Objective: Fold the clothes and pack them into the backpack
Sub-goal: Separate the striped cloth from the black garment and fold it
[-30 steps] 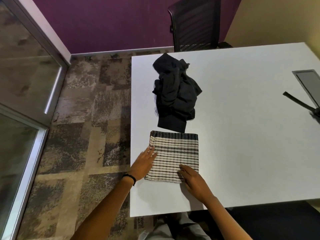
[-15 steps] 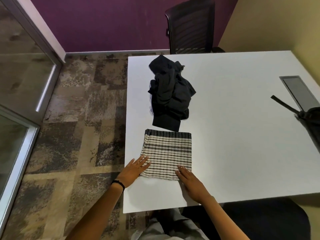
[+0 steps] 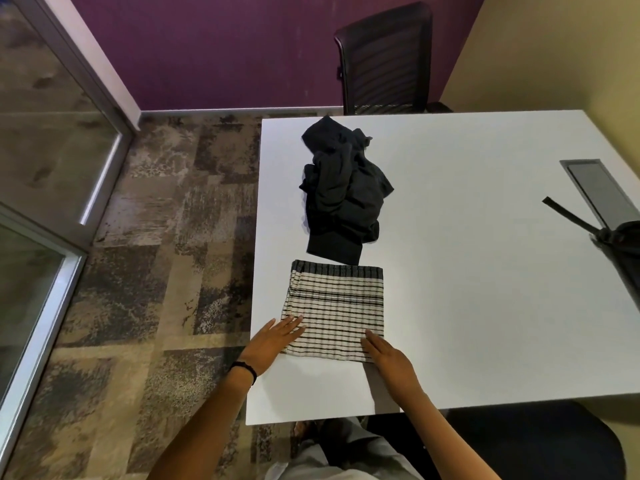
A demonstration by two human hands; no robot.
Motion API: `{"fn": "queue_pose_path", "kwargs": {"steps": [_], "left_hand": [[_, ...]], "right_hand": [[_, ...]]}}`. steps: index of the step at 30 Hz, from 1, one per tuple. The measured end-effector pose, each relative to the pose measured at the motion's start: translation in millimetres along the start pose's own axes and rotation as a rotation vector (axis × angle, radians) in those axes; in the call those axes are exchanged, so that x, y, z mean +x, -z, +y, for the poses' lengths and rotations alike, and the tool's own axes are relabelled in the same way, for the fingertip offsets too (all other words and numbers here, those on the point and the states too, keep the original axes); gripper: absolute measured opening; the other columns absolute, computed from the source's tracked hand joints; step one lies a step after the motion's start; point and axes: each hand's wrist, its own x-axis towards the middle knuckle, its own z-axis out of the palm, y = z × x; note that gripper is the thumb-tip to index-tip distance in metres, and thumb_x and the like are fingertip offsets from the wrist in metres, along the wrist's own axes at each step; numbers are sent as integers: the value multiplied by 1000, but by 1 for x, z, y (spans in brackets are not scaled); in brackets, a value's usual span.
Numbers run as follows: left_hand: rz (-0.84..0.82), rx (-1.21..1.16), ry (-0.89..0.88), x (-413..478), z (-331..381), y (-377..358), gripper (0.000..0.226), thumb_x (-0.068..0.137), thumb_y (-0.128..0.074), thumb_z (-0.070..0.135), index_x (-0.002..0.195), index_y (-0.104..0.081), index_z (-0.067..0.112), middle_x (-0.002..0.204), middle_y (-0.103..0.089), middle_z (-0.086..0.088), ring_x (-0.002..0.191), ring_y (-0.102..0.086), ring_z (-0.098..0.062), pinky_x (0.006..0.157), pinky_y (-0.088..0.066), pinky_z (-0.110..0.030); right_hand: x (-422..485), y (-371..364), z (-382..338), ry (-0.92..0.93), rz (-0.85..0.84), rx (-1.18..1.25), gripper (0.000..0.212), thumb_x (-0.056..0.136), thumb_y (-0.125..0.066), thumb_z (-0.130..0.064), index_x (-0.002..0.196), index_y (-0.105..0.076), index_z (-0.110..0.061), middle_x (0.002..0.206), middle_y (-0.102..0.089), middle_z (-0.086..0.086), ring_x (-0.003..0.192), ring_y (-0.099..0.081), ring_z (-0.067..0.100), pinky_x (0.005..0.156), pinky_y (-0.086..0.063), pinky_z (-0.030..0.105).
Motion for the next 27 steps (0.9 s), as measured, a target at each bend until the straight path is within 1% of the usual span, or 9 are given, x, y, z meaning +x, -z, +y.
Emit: {"fn": "queue_pose_path", "kwargs": {"steps": [1,3,5,9,13,16,19,24,27], "left_hand": [[-23,-47,10,1,2,3,98,46,-91,2,132,-51,25,138,-50,3,119,-57,-16,97,-46,-35],[44,-181,31,-2,4,4,70,81,-68,0,141,-40,23,151,-23,1,139,-35,-21,114,-15,-34],[79,-276,45,1,5,7,55,97,-46,6,146,-30,24,156,-14,1,146,-16,-18,116,1,-26],[144,-592,202,2,0,14,41,94,-53,9,134,-52,18,145,-44,-3,134,-41,-19,113,-29,-26],[189,-771,276,7,-8,24,27,91,-59,13,118,-63,12,119,-66,-6,109,-61,-22,96,-48,-32],[229,-853,291,14,-10,27,32,94,-56,22,126,-54,18,121,-64,0,109,-61,-15,95,-50,-39],[277,-900,321,20,-2,38,37,98,-46,28,133,-43,17,127,-57,5,112,-57,-12,97,-49,-31],[420,-1042,368,32,0,42,26,100,-40,30,123,-43,19,124,-59,-1,110,-60,-15,90,-53,-28],[466,-1138,382,38,0,49,27,100,-40,26,125,-43,17,126,-57,-2,113,-58,-16,86,-50,-16]], "right_hand": [[0,2,-1,-33,19,-20,51,78,-72,-11,127,-57,-13,132,-57,-2,114,-61,19,94,-48,28],[-1,4,-2,-9,12,-112,57,57,-87,-9,111,-69,-10,118,-67,5,94,-70,20,76,-56,26],[-4,11,-4,-35,-44,-161,51,42,-93,-9,89,-75,-15,102,-73,2,75,-72,16,57,-56,21],[0,23,4,-59,-34,-51,23,85,-62,-9,108,-67,-13,113,-68,2,98,-66,23,79,-51,29],[6,37,9,-110,9,45,26,92,-53,-11,116,-63,-11,114,-67,2,101,-63,23,81,-46,27],[15,44,10,-167,45,169,23,93,-53,-12,113,-64,-11,109,-68,2,94,-65,18,79,-51,20],[27,53,4,-210,89,283,19,93,-52,-10,108,-64,-9,98,-66,-4,89,-63,14,70,-46,5],[42,66,-9,-239,135,524,14,94,-53,-16,106,-57,-22,86,-64,-12,81,-66,8,72,-55,19],[46,68,-11,-247,139,617,36,88,-63,-13,119,-48,-24,99,-62,-15,87,-63,-4,70,-50,9]]}}
